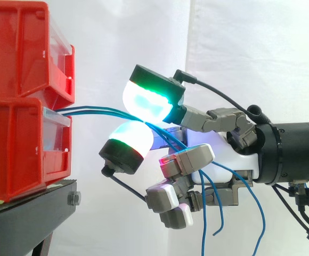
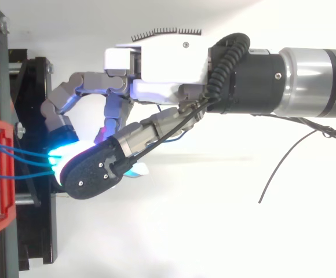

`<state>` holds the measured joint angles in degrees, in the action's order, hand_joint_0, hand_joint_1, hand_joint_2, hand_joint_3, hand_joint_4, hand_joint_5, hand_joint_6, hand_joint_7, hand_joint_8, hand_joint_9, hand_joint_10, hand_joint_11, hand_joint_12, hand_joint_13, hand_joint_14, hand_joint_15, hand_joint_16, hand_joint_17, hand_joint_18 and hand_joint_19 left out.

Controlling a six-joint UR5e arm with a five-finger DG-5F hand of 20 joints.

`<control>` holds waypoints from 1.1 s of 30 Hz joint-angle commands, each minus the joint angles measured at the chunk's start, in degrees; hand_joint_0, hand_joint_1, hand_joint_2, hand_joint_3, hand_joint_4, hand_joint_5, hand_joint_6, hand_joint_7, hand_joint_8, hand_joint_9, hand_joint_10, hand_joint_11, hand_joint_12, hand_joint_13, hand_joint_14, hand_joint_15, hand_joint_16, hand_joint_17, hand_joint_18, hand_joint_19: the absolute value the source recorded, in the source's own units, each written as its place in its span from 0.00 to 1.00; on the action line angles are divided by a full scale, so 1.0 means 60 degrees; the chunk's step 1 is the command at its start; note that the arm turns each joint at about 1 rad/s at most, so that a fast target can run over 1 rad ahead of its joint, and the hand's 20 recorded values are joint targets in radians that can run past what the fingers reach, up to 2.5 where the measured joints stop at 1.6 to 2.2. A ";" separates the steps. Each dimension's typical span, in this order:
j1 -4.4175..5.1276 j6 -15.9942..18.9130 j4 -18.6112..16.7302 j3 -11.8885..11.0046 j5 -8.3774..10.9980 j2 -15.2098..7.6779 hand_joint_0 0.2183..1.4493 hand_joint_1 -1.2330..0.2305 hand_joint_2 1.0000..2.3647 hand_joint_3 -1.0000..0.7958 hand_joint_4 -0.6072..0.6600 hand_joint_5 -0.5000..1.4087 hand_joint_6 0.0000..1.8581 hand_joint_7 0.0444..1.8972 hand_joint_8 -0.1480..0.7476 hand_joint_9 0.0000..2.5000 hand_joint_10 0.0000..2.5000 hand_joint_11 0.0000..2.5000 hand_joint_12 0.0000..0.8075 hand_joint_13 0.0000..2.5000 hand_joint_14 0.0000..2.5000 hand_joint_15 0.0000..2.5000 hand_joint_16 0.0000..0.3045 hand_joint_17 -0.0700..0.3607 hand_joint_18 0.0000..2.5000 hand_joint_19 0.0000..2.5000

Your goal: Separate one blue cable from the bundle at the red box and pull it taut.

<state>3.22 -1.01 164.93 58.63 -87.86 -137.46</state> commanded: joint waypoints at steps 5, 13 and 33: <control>0.0019 0.0007 0.0007 -0.0001 0.0010 0.0000 0.40 0.24 0.00 0.28 0.38 0.20 0.48 0.67 0.50 0.60 0.01 0.56 0.44 0.45 0.01 0.31 0.14 0.39 0.39 0.33; 0.0005 0.0007 0.0007 -0.0001 -0.0005 0.0000 0.37 0.23 0.00 0.28 0.39 0.20 0.48 0.67 0.49 0.60 0.01 0.56 0.43 0.45 0.01 0.31 0.14 0.39 0.39 0.33; 0.0005 0.0022 -0.0052 -0.0001 0.0010 0.0000 0.39 0.16 0.00 0.28 0.38 0.20 0.49 0.66 0.48 0.58 0.01 0.57 0.43 0.44 0.01 0.31 0.14 0.39 0.37 0.32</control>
<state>3.26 -0.89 164.63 58.63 -87.80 -137.46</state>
